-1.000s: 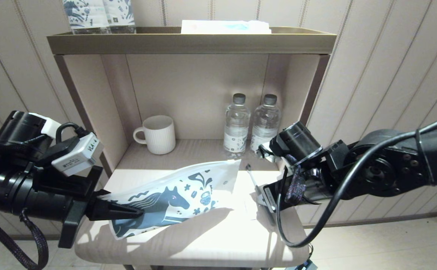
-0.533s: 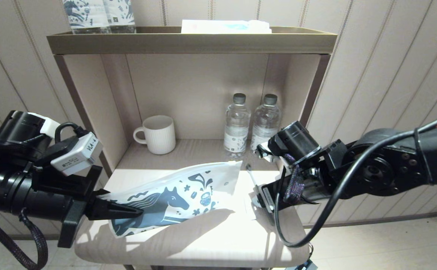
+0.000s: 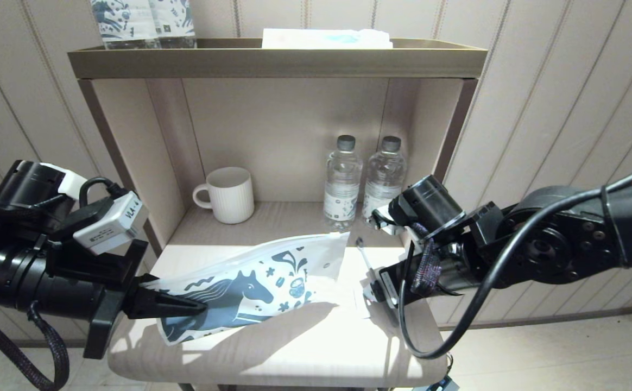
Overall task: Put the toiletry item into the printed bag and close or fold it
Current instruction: Pick up a toothbrush
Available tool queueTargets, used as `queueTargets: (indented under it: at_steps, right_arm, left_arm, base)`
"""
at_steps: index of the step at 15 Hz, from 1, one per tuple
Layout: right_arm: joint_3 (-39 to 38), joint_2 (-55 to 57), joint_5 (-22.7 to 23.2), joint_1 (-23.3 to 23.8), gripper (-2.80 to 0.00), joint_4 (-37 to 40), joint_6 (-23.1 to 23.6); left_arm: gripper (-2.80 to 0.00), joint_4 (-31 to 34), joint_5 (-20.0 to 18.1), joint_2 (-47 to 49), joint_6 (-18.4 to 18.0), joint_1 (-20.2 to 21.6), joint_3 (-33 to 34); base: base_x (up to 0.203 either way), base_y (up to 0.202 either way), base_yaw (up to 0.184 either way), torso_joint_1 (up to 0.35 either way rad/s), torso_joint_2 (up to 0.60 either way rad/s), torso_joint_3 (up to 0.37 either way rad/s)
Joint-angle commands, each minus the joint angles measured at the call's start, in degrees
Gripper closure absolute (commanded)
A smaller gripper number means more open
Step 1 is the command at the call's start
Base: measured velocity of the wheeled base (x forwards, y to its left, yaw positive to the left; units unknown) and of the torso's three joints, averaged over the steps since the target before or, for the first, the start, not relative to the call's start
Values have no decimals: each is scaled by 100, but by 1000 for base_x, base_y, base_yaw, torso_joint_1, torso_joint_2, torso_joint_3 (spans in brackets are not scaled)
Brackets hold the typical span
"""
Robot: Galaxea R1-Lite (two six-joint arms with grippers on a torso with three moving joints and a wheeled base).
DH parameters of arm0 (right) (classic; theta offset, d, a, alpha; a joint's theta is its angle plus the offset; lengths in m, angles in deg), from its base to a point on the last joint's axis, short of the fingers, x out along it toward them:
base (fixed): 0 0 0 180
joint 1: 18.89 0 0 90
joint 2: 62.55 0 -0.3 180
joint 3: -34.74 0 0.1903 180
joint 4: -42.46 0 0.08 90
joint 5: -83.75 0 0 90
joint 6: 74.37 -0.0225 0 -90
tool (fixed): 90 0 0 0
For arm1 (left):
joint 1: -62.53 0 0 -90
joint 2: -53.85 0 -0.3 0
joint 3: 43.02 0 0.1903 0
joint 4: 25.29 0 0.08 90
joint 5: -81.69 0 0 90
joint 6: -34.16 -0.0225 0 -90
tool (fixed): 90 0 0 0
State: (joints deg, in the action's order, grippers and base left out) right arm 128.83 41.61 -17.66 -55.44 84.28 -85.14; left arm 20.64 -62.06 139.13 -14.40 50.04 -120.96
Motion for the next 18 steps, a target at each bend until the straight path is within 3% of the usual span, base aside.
queueTargets:
  at_steps: [1, 2, 18]
  right_arm:
    - [2, -1, -10, -2, -280, 9, -14]
    - [-16, -1, -18, -10, 0, 8, -22]
    - [121, -491, -11, -19, 0, 40, 87]
  left_arm:
    - [0, 11, -30, -2, -31, 0, 0]
    - [0, 11, -30, -2, -30, 0, 0]
    - [0, 11, 24, -2, -31, 0, 0]
  base:
    - [0, 0, 0, 0, 0, 0]
    - [0, 0, 0, 0, 0, 0]
    - [0, 0, 0, 0, 0, 0]
